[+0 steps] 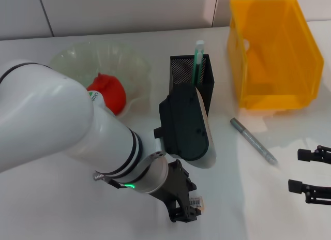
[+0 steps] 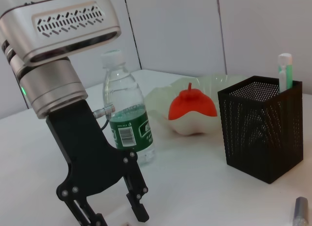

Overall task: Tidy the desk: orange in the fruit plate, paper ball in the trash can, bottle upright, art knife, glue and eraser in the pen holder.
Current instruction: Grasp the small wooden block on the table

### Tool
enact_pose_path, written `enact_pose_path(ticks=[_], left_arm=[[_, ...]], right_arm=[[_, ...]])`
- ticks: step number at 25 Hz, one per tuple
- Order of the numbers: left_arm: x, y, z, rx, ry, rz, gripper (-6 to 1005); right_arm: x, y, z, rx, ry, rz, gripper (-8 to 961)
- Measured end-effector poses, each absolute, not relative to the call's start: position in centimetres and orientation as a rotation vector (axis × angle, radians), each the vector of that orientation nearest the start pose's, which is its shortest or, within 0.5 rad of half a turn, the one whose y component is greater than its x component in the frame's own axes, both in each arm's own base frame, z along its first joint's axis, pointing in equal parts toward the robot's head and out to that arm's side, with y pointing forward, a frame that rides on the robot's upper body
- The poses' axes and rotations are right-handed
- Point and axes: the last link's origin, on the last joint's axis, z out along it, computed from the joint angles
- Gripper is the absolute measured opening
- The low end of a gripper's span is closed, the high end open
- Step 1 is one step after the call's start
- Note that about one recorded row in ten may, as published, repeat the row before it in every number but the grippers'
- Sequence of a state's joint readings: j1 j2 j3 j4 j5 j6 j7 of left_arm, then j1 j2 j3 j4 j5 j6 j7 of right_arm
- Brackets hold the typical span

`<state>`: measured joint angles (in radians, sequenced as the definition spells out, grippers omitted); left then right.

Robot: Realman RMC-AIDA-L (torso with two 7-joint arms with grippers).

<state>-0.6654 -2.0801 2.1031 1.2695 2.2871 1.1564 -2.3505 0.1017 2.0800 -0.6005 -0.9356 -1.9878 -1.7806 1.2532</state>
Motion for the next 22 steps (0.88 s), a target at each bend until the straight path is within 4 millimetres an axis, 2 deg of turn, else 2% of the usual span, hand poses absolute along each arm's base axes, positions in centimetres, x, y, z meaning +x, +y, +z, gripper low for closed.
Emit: enact_pose_path(ticks=[22], left_arm=[[-11.90,27.84,-14.19,-3.081,0.029,0.510,386]], right_arm=[[34.68,20.62,5.82,-2.577,0.658,0.580,805]])
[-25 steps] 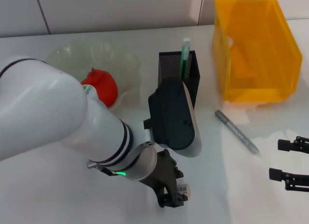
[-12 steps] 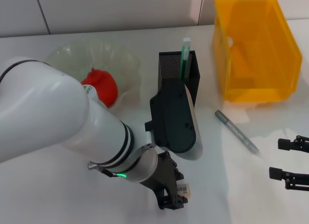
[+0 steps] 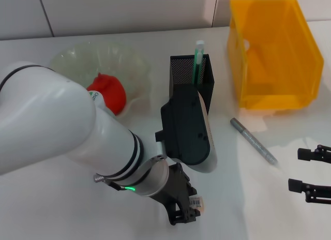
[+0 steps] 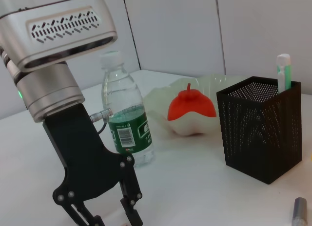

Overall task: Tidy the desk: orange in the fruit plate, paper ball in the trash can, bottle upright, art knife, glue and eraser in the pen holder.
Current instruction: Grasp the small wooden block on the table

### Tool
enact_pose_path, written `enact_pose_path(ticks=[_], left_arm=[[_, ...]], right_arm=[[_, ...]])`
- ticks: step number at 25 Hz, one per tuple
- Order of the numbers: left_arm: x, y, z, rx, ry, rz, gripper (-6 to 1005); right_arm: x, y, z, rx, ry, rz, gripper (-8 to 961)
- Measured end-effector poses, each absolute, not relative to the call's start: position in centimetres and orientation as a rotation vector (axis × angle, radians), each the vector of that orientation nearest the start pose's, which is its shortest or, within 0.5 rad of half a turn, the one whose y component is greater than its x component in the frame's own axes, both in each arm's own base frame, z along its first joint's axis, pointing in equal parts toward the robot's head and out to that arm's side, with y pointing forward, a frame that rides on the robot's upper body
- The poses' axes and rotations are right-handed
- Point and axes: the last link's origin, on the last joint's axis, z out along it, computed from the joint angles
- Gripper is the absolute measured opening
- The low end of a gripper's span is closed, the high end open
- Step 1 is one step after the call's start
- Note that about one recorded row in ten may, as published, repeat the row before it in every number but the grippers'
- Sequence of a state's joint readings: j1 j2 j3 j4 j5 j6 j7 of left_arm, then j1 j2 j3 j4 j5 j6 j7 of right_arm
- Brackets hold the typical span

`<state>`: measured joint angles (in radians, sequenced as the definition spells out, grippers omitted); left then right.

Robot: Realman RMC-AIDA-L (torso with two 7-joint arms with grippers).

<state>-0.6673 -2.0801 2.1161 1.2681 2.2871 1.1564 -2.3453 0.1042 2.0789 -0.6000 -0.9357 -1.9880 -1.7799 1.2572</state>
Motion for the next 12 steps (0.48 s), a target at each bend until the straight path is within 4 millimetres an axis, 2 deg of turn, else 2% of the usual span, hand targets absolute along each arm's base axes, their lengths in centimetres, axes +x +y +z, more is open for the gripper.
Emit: enact_pose_path(ticks=[12], left_arm=[[-12.14,27.64,-14.39,-3.086,0.047,0.525,373]], right_arm=[[34.69,20.68,5.85,-2.576,0.660,0.580,804]])
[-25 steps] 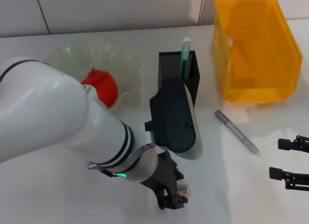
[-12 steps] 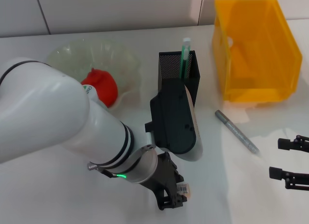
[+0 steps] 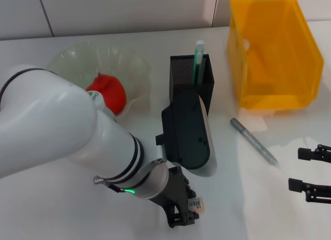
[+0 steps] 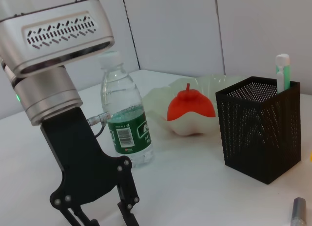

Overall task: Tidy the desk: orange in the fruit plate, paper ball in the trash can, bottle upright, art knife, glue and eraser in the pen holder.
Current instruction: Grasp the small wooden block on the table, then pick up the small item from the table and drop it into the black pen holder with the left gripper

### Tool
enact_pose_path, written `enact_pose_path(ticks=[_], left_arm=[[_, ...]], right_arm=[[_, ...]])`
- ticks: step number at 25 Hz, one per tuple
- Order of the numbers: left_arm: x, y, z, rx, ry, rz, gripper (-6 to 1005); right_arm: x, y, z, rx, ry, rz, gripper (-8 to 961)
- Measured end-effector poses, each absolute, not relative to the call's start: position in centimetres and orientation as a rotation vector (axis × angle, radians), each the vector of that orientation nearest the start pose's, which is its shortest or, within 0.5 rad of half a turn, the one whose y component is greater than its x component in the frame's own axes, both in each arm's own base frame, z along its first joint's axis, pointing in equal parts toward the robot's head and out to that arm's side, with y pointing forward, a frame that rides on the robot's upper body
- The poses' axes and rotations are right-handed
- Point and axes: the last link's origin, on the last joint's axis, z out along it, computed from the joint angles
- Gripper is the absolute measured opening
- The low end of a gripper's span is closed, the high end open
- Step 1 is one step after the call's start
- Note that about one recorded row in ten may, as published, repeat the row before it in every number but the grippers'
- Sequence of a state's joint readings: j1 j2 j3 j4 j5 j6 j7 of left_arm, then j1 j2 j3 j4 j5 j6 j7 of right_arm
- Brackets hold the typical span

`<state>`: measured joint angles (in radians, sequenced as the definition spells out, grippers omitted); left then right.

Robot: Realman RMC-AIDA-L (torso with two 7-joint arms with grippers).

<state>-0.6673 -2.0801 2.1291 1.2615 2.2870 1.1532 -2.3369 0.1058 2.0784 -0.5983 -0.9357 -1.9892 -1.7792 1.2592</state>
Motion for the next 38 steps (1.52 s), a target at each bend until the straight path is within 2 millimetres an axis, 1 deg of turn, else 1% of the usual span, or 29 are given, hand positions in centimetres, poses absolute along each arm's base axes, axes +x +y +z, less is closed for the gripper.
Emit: enact_pose_path(ticks=[10,14,15,16,19,20,21,22,23,24,25,26,29,30,31,33,36,37,38], left_arm=[[-12.0,27.8,-14.3,-3.088,0.069,0.533,355],[-11.9,27.6,-14.3,-3.094,0.077,0.541,265],[-11.6,27.6,-14.1,-3.096,0.081,0.532,242],[-11.6,27.6,-14.1,-3.096,0.081,0.532,242],[-10.6,27.7,-13.4,-3.097,0.089,0.490,242],[-9.6,27.8,-12.4,-3.094,0.098,0.438,242],[-9.6,27.8,-12.4,-3.094,0.098,0.438,242],[-8.6,28.1,-11.1,-3.076,0.103,0.359,242],[-8.6,28.1,-11.1,-3.076,0.103,0.359,242],[-8.1,28.4,-10.4,-3.059,0.102,0.319,242],[-7.2,29.4,-8.6,-3.005,0.092,0.210,242],[-7.2,29.4,-8.6,-3.005,0.092,0.210,242],[-6.3,32.1,-6.3,-2.870,0.029,0.031,242],[-5.8,33.5,-5.7,-2.796,0.006,-0.052,242],[-5.8,33.5,-5.7,-2.796,0.006,-0.052,242],[-5.3,34.5,-5.9,-2.739,0.009,-0.108,242],[-5.2,34.8,-6.1,-2.725,0.015,-0.118,242],[-5.1,35.5,-6.6,-2.708,0.018,-0.120,242],[-5.2,35.7,-6.7,-2.705,0.015,-0.117,242]], right_arm=[[34.7,20.7,5.8,-2.574,0.662,0.581,804],[34.7,20.7,5.8,-2.574,0.664,0.582,804],[34.7,20.7,5.8,-2.573,0.666,0.582,804],[34.7,20.7,5.8,-2.573,0.666,0.582,804],[34.7,20.7,5.8,-2.571,0.669,0.582,804],[34.8,20.6,5.9,-2.567,0.671,0.582,804],[34.8,20.6,5.9,-2.567,0.671,0.582,804],[34.8,20.6,5.9,-2.564,0.673,0.582,804],[34.8,20.6,6.0,-2.562,0.674,0.582,804],[34.9,20.6,6.0,-2.561,0.675,0.582,804],[34.9,20.5,6.0,-2.560,0.676,0.581,804],[34.9,20.5,6.0,-2.560,0.676,0.581,804],[34.9,20.6,6.0,-2.560,0.675,0.581,804],[34.8,20.7,6.0,-2.561,0.672,0.581,804],[34.8,20.7,6.0,-2.561,0.672,0.581,804],[34.8,20.8,6.0,-2.562,0.670,0.582,804],[34.7,20.9,6.0,-2.563,0.668,0.583,804],[34.7,21.0,6.0,-2.564,0.668,0.584,804],[34.7,21.0,6.0,-2.564,0.668,0.584,804]])
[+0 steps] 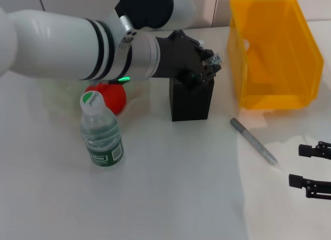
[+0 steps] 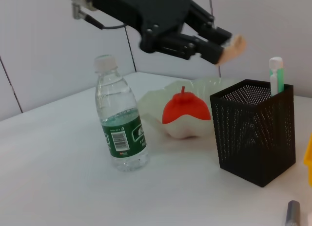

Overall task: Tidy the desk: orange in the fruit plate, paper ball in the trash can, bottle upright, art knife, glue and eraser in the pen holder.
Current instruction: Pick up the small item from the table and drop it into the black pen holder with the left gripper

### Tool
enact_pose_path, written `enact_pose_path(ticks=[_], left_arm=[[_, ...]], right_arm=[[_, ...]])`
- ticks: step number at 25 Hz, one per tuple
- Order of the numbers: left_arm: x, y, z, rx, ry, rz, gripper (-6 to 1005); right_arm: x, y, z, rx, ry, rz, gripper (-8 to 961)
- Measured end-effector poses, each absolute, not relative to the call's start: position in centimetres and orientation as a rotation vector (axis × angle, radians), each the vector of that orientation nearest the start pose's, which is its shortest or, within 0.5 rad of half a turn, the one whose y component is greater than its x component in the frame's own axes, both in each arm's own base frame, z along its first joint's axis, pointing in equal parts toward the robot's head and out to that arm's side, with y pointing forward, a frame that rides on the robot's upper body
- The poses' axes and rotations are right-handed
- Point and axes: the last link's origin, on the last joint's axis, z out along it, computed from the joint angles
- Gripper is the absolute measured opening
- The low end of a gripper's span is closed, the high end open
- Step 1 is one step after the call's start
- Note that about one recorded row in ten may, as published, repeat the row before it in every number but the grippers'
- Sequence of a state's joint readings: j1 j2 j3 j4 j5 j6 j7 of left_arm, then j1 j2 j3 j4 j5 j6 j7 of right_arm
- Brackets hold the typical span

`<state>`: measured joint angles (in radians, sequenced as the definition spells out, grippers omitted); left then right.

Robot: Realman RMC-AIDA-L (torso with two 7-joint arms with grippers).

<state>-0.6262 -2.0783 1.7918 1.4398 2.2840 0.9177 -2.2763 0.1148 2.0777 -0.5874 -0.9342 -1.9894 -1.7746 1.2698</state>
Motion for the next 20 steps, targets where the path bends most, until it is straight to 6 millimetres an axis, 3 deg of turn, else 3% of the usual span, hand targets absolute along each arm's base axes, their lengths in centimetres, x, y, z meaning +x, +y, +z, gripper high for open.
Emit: enact_pose_path(ticks=[7,20], left_arm=[[-6.3,37.8,-7.7,-2.661,-0.019,-0.074,241],[-6.8,38.4,-7.9,-2.627,-0.025,-0.058,241]], right_arm=[[34.6,21.1,6.0,-2.566,0.664,0.585,804],[34.5,21.2,5.9,-2.574,0.659,0.586,803]])
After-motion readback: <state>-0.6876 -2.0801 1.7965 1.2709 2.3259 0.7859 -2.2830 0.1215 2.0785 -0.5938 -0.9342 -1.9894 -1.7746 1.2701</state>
